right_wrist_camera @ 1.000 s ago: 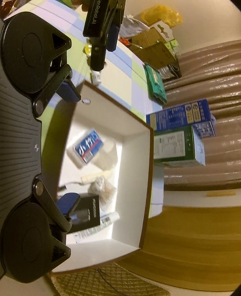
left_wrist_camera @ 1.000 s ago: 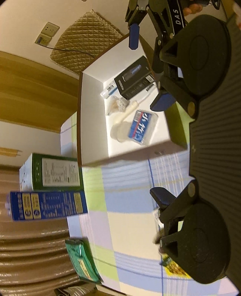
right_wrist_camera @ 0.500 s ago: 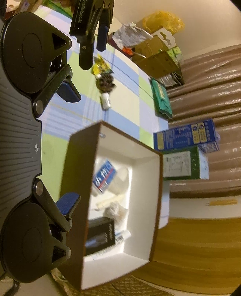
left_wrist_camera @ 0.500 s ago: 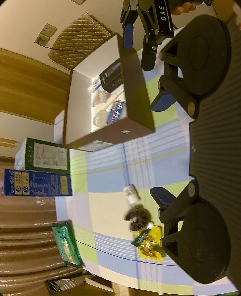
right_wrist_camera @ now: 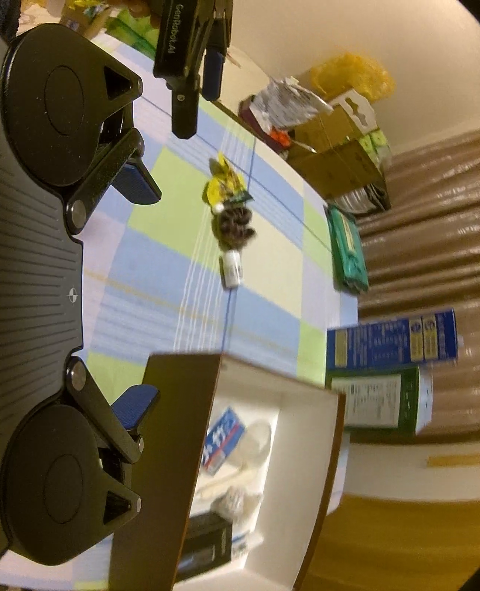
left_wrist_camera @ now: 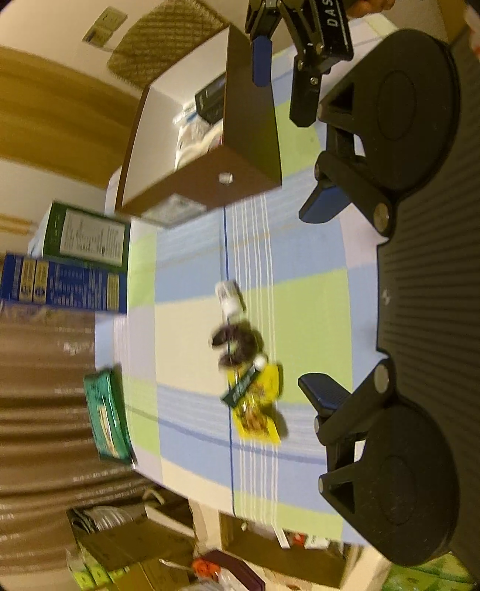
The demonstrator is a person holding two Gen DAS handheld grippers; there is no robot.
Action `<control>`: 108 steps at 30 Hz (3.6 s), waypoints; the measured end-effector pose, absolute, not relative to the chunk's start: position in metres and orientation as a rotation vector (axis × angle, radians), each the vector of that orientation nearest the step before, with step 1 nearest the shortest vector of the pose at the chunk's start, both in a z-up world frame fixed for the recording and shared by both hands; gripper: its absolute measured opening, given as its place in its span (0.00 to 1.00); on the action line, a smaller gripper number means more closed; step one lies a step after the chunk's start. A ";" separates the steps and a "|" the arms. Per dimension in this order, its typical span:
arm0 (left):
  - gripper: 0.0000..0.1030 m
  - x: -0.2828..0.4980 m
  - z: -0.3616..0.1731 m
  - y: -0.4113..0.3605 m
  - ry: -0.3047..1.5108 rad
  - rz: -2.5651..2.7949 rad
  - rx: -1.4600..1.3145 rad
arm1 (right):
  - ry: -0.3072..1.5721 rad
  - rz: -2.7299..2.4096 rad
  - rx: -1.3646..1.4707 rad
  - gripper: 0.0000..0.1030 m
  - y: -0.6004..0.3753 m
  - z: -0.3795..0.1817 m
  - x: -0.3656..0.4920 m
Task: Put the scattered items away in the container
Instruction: 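Withdraw both tools from the brown box toward the remaining items, then grasp the white pill bottle with the right tool while the left tool grasps the green tube, then lift the pill bottle and green tube toward the brown box with both tools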
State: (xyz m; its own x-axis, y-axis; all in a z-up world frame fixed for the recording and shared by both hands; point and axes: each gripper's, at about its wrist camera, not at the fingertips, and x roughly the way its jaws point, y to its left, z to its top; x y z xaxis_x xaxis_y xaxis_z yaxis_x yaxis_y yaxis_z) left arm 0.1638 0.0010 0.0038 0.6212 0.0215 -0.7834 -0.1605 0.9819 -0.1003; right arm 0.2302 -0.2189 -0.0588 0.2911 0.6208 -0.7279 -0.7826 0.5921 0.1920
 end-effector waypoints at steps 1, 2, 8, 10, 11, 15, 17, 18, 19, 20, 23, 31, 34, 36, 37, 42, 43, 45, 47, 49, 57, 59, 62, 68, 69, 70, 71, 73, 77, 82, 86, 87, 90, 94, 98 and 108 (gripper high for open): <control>0.83 0.162 0.002 0.006 0.898 0.116 -0.170 | 0.865 0.952 -0.220 0.98 -0.214 -0.061 0.229; 0.82 0.160 0.001 0.012 0.900 0.130 -0.176 | 0.869 0.959 -0.223 0.98 -0.209 -0.064 0.228; 0.79 0.153 -0.010 0.042 0.905 0.177 -0.177 | 0.883 0.991 -0.252 0.98 -0.179 -0.076 0.222; 0.79 0.153 -0.013 0.050 0.905 0.183 -0.175 | 0.887 0.991 -0.258 0.98 -0.171 -0.080 0.222; 0.78 0.154 -0.015 0.054 0.905 0.184 -0.171 | 0.887 0.992 -0.259 0.98 -0.168 -0.081 0.222; 0.76 0.160 -0.023 0.069 0.916 0.193 -0.162 | 0.895 0.991 -0.265 0.98 -0.156 -0.088 0.223; 0.75 0.165 -0.028 0.076 0.921 0.194 -0.160 | 0.898 0.990 -0.268 0.98 -0.150 -0.091 0.225; 0.75 0.169 -0.030 0.079 0.924 0.191 -0.156 | 0.897 0.990 -0.270 0.98 -0.146 -0.093 0.226; 0.75 0.172 -0.032 0.081 0.927 0.188 -0.154 | 0.895 0.989 -0.272 0.98 -0.142 -0.094 0.227; 0.75 0.176 -0.034 0.083 0.929 0.184 -0.152 | 0.893 0.990 -0.274 0.98 -0.138 -0.096 0.228; 0.72 0.187 -0.040 0.089 0.938 0.171 -0.147 | 0.877 0.995 -0.291 0.98 -0.123 -0.102 0.234; 0.62 0.232 -0.059 0.100 0.961 0.120 -0.113 | 0.851 0.996 -0.354 0.85 -0.085 -0.122 0.251; 0.56 0.249 -0.068 0.101 0.974 0.101 -0.103 | 0.853 0.976 -0.369 0.76 -0.075 -0.130 0.260; 0.51 0.260 -0.073 0.104 0.980 0.101 -0.112 | 0.865 0.958 -0.366 0.73 -0.071 -0.135 0.268; 0.49 0.266 -0.075 0.106 0.983 0.103 -0.119 | 0.874 0.951 -0.360 0.73 -0.070 -0.137 0.272; 0.39 0.294 -0.091 0.113 1.016 0.114 -0.119 | 0.906 0.920 -0.340 0.73 -0.069 -0.145 0.287; 0.36 0.298 -0.095 0.114 1.023 0.114 -0.121 | 0.908 0.914 -0.337 0.73 -0.069 -0.146 0.289; 0.34 0.307 -0.102 0.116 1.038 0.116 -0.124 | 0.919 0.902 -0.327 0.73 -0.070 -0.149 0.294; 0.30 0.314 -0.109 0.116 1.051 0.114 -0.127 | 0.927 0.893 -0.319 0.73 -0.070 -0.151 0.298; 0.30 0.318 -0.113 0.114 1.057 0.102 -0.142 | 0.932 0.886 -0.315 0.73 -0.071 -0.153 0.301; 0.16 0.316 -0.123 0.101 1.039 0.022 -0.006 | 0.944 0.886 -0.302 0.73 -0.066 -0.162 0.307; 0.14 0.311 -0.122 0.105 1.035 0.011 -0.010 | 0.935 0.897 -0.306 0.73 -0.061 -0.165 0.306; 0.13 0.305 -0.122 0.107 1.027 -0.002 -0.013 | 0.920 0.911 -0.314 0.73 -0.052 -0.169 0.307; 0.13 0.307 -0.123 0.107 1.022 0.002 -0.012 | 0.892 0.919 -0.332 0.60 -0.034 -0.177 0.311; 0.13 0.308 -0.123 0.107 1.024 0.002 -0.016 | 0.894 0.919 -0.334 0.56 -0.032 -0.178 0.311; 0.13 0.308 -0.123 0.107 1.025 0.004 -0.017 | 0.893 0.918 -0.337 0.54 -0.030 -0.179 0.311; 0.13 0.309 -0.123 0.107 1.027 0.007 -0.017 | 0.891 0.916 -0.342 0.48 -0.029 -0.180 0.311; 0.13 0.310 -0.123 0.107 1.027 0.012 -0.017 | 0.894 0.914 -0.357 0.43 -0.026 -0.183 0.312; 0.12 0.310 -0.123 0.107 1.026 0.020 -0.023 | 0.884 0.904 -0.367 0.42 -0.029 -0.182 0.308; 0.09 0.302 -0.111 0.106 0.991 0.013 -0.046 | 0.879 0.904 -0.313 0.42 -0.043 -0.165 0.302; 0.09 0.291 -0.101 0.098 0.968 -0.007 -0.053 | 0.870 0.917 -0.296 0.42 -0.056 -0.152 0.293; 0.09 0.287 -0.100 0.095 0.968 -0.010 -0.048 | 0.871 0.920 -0.291 0.42 -0.059 -0.149 0.290; 0.09 0.274 -0.096 0.087 0.969 -0.022 -0.059 | 0.876 0.929 -0.280 0.42 -0.070 -0.142 0.283; 0.09 0.257 -0.085 0.077 0.962 -0.038 -0.068 | 0.886 0.943 -0.286 0.42 -0.084 -0.134 0.272; 0.09 0.242 -0.071 0.067 0.944 -0.050 -0.085 | 0.885 0.960 -0.285 0.42 -0.099 -0.123 0.263; 0.09 0.218 -0.030 0.030 0.873 -0.102 -0.092 | 0.859 0.958 -0.259 0.43 -0.145 -0.094 0.245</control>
